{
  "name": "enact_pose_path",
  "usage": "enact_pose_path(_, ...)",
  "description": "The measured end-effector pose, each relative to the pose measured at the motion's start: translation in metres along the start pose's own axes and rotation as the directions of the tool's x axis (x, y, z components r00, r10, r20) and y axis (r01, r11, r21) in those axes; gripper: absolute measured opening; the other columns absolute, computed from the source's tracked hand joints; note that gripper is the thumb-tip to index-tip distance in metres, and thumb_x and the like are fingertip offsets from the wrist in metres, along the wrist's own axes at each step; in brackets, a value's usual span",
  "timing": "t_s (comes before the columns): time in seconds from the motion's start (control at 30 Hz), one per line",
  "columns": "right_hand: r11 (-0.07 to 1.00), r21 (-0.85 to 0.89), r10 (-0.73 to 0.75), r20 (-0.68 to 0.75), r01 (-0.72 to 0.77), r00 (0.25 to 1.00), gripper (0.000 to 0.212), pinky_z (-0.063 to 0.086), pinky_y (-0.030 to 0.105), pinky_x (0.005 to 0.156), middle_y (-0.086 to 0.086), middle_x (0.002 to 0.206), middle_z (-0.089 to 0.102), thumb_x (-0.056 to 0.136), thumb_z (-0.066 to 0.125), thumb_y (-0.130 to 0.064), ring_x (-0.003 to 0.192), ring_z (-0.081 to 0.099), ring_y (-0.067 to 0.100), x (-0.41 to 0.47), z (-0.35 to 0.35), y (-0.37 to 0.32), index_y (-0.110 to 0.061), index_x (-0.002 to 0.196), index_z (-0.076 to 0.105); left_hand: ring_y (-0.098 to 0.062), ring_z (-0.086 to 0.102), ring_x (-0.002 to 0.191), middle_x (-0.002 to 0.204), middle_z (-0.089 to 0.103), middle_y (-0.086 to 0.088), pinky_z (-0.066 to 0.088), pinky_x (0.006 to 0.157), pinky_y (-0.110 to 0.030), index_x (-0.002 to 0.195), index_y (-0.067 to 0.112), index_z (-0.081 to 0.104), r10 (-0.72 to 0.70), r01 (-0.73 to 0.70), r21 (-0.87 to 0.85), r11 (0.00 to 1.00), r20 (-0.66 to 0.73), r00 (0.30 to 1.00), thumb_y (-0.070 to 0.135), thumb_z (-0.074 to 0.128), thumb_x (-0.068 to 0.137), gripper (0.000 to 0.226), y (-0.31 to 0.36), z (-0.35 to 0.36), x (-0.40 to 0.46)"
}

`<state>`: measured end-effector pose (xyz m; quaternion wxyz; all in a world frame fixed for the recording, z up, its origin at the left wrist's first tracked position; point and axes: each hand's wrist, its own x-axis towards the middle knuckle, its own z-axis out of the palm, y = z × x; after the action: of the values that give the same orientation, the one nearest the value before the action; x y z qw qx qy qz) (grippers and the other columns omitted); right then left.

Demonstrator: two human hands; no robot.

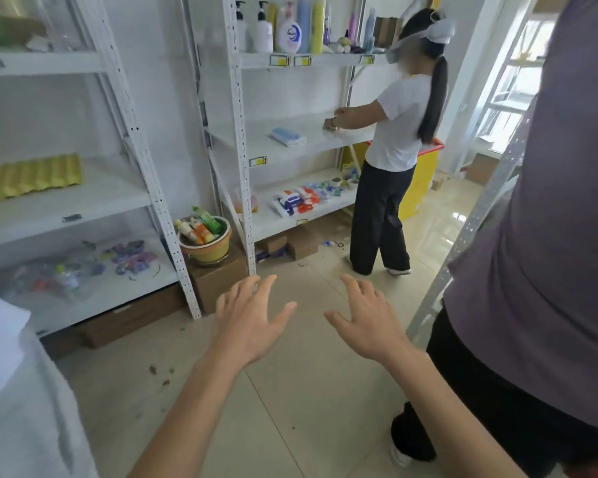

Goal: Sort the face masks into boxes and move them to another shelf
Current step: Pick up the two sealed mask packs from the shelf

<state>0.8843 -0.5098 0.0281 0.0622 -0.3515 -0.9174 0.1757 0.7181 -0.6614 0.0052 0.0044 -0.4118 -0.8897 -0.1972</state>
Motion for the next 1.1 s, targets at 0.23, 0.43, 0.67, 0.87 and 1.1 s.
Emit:
enact_pose_path(0.23,1.000,0.001,-0.017,0.063,0.017,0.998,0.072,0.035,0.047,0.110,0.005,0.155,0.034,0.093,0.049,-0.060,0.138,0.039,0.033,0.110,-0.003,0.018,-0.025,0.153,0.028,-0.021,0.032,0.146,0.155,0.040,0.003,0.029,0.117,-0.049,0.152,0.036,0.032,-0.001,-0.001,0.025,1.000,0.042,0.999,0.078,0.028,0.088,0.077,-0.007,0.018,0.112)
enact_pose_path(0.43,0.997,-0.027,-0.066,0.048,0.067,0.997,0.070,0.034,0.048,0.110,0.003,0.153,0.037,0.093,0.049,-0.060,0.136,0.040,0.032,0.204,-0.006,0.010,-0.027,0.152,0.031,-0.021,0.037,0.142,0.153,0.042,0.004,0.032,0.113,-0.049,0.151,0.035,0.036,-0.059,0.059,-0.002,0.998,0.011,0.998,0.077,0.035,0.088,0.075,-0.034,0.017,0.195)
enact_pose_path(0.67,0.996,-0.029,-0.079,0.039,0.080,0.996,0.069,0.034,0.049,0.109,0.003,0.152,0.040,0.091,0.053,-0.056,0.136,0.039,0.030,0.314,0.010,-0.020,-0.026,0.150,0.033,-0.023,0.040,0.140,0.152,0.045,0.003,0.033,0.111,-0.050,0.150,0.036,0.037,-0.106,0.105,-0.049,0.993,-0.003,0.994,0.078,0.036,0.088,0.075,-0.090,0.020,0.293)
enact_pose_path(0.87,1.000,-0.007,-0.026,0.007,0.026,1.000,0.061,0.035,0.046,0.106,0.001,0.150,0.041,0.091,0.053,-0.054,0.133,0.042,0.028,0.393,0.009,-0.029,-0.031,0.144,0.036,-0.024,0.039,0.142,0.153,0.043,0.004,0.031,0.115,-0.052,0.151,0.034,0.036,-0.076,0.076,-0.095,0.993,0.002,0.997,0.078,0.035,0.087,0.077,-0.122,0.022,0.382)
enact_pose_path(1.1,0.998,-0.050,0.033,-0.025,-0.034,0.999,0.063,0.035,0.045,0.112,-0.001,0.150,0.039,0.093,0.049,-0.053,0.134,0.040,0.026,0.470,0.011,-0.007,-0.029,0.150,0.032,-0.019,0.037,0.141,0.151,0.043,0.006,0.034,0.113,-0.046,0.149,0.033,0.040,0.000,0.006,-0.152,0.988,0.040,0.999,0.076,0.037,0.087,0.075,-0.109,0.053,0.475)
